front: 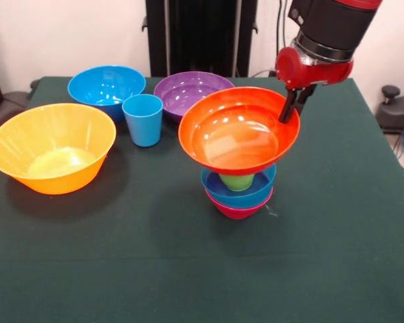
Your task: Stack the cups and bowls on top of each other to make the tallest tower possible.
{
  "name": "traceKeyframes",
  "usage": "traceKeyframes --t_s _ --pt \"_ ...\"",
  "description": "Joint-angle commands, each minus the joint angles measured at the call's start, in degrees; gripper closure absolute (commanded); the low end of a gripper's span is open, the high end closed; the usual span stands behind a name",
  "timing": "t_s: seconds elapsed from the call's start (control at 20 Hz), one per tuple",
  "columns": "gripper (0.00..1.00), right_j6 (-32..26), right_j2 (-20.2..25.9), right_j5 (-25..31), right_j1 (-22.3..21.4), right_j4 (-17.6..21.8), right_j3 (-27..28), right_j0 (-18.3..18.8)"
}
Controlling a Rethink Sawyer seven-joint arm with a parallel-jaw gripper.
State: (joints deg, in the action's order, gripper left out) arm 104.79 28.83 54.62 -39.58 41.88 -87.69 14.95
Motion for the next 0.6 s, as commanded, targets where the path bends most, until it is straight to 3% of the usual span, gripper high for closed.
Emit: traceKeyframes --t_s 0.05,0.45,0.6 --pt "1.00 2.0 -1.9 -2.1 3.0 0.7 2.3 -1.5" --pt "1.00 -1.5 -1.7 -1.6 -0.4 0.0 -1.0 0.6" --pt "1.00 -1.3 -1.7 -1.8 0.2 0.3 -0.4 0.4"
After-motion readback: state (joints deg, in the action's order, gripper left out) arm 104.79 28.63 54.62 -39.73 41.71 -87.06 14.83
